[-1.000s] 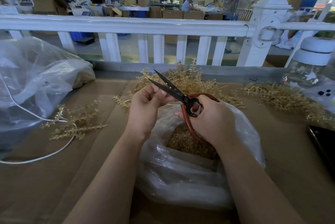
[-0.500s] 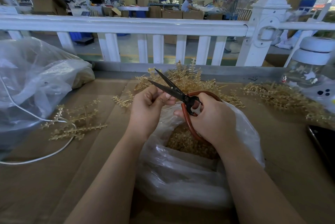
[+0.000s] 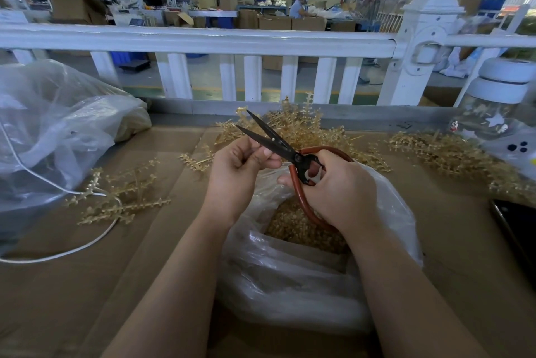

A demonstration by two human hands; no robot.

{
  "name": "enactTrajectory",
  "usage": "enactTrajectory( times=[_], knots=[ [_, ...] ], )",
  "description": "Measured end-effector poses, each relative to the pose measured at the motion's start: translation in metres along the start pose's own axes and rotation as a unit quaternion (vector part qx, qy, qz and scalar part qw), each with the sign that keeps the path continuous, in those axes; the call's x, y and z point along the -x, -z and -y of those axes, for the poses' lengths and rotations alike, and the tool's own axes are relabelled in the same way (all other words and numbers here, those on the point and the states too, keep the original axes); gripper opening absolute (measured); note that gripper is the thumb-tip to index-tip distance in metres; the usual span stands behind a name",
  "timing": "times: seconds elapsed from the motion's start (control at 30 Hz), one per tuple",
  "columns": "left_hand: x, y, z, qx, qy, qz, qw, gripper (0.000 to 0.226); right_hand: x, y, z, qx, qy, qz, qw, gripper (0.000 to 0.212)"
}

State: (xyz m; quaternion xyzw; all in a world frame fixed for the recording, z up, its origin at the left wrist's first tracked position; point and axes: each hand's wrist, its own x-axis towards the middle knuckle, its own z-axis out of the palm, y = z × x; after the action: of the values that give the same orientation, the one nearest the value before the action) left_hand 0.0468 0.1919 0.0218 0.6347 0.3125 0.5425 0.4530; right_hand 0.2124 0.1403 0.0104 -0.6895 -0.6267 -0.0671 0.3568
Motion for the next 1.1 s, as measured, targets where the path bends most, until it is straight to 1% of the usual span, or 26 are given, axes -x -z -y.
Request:
enactTrajectory(
  times=[0.27,0.4,0.5,0.6,0.7,0.8,0.87,1.03,1.1],
  knots=[
    [-0.001,0.001,0.002,0.003,0.003,-0.006,1.0,0.014,0.0,-0.002,-0.002,-0.012,0.004,-0.017,1.0,0.067],
    [0.0,0.0,0.002,0.034,0.034,-0.015,0.999,0.01,0.002,-0.003,0.001,-0.034,0.004,-0.026,0.999,0.051],
    [0.001,0.0,0.003,0.03,0.053,0.005,0.998,0.012,0.0,-0.005,0.001,-0.125,-0.033,-0.009,0.992,0.044],
    [0.003,-0.004,0.003,0.014,0.065,0.049,0.997,0.016,-0.004,-0.005,0.004,-0.238,-0.081,0.025,0.968,0.042],
    [0.003,-0.008,0.003,0.05,0.074,0.06,0.994,0.004,-0.006,-0.003,0.007,-0.308,-0.118,0.062,0.942,0.03],
    [0.004,-0.007,0.004,0.078,0.081,0.055,0.992,0.007,-0.007,-0.004,0.007,-0.351,-0.144,0.076,0.922,0.015],
    [0.004,-0.005,0.004,0.099,0.089,0.066,0.989,0.006,-0.007,-0.004,0.007,-0.373,-0.156,0.078,0.911,0.007],
    [0.006,-0.005,0.001,0.117,0.1,0.071,0.985,0.011,-0.006,-0.001,0.009,-0.37,-0.144,0.082,0.914,0.007],
    [0.005,-0.005,0.0,0.105,0.095,0.073,0.987,0.009,-0.006,-0.001,0.009,-0.368,-0.129,0.077,0.918,0.008]
  ],
)
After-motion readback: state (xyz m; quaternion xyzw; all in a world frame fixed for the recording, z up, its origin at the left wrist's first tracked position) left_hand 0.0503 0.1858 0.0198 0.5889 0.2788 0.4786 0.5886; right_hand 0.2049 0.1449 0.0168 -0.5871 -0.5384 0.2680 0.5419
